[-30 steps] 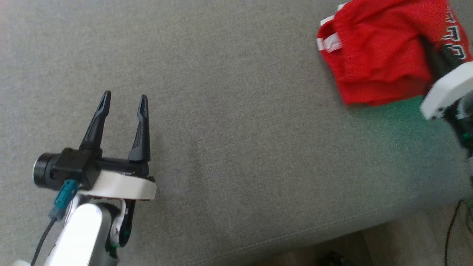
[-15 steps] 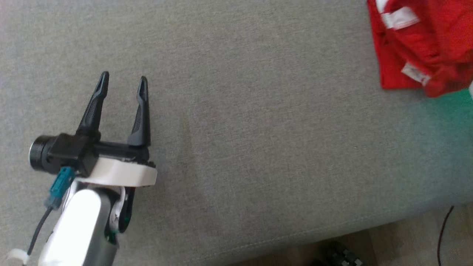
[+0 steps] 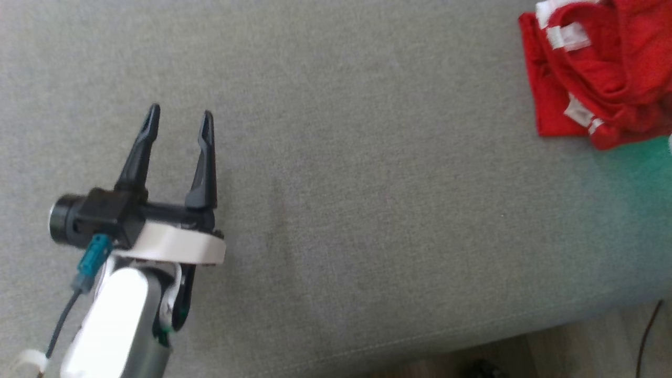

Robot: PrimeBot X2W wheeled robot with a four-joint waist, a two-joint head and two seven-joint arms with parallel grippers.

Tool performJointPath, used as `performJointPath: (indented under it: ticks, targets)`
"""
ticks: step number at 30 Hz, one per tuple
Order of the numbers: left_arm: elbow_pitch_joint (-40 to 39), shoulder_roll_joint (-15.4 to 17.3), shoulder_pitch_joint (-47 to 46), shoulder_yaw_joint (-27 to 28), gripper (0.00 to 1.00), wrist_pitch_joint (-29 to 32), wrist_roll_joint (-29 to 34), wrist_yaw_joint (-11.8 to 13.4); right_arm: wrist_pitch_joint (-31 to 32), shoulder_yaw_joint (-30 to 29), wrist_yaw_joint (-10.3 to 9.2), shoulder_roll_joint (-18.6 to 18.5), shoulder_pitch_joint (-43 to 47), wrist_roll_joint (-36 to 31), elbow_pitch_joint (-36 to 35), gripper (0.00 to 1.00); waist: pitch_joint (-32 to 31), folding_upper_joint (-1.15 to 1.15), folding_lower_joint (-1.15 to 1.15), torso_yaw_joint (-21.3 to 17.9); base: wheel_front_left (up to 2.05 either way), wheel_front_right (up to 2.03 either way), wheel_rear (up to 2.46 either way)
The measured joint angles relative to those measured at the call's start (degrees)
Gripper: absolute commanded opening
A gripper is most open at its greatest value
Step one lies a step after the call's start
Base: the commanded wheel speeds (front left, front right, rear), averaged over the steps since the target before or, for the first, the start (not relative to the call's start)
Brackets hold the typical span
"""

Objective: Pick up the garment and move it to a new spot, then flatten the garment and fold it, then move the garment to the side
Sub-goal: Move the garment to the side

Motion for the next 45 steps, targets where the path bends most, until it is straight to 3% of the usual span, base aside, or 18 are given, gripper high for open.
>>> performJointPath:
  ticks: [5,9,17,20,30,45]
  targets:
    - [0.4,-0.1,3.4,0.1,1.00,0.0,-0.1,0.5,-0.5,-4.1,0.00,3.4,8.6,0.4,-10.4,1.00,-3.9,0.00,0.00,-0.1,0.00,0.00,0.00]
    - [0.5,-0.1,5.4,0.7,1.00,0.0,-0.5,1.1,-1.1,-6.4,0.00,8.4,16.1,0.9,-21.9,1.00,-7.0,0.00,0.00,0.1,0.00,0.00,0.00]
    - [0.4,0.0,9.0,1.4,1.00,0.0,-1.1,2.2,-3.9,-3.6,0.00,18.0,27.0,0.8,-37.5,1.00,-11.7,0.00,0.00,2.9,0.00,0.00,0.00]
    - [0.4,0.4,10.0,1.6,1.00,0.0,-1.1,2.6,-6.0,-0.6,-0.01,20.0,28.5,0.4,-39.5,1.00,-13.1,0.00,0.00,4.6,0.00,0.00,0.00]
    - [-0.5,1.8,12.8,2.8,1.00,0.0,-1.6,3.6,-11.4,7.1,0.00,21.1,30.3,1.1,-39.3,1.00,-16.7,0.00,0.00,8.9,0.00,0.00,0.00]
    - [0.5,1.9,19.1,1.6,1.00,0.0,-2.0,4.0,-13.2,8.4,0.00,21.4,39.9,1.4,-37.4,1.00,-22.9,0.00,0.00,9.9,0.00,0.00,0.00]
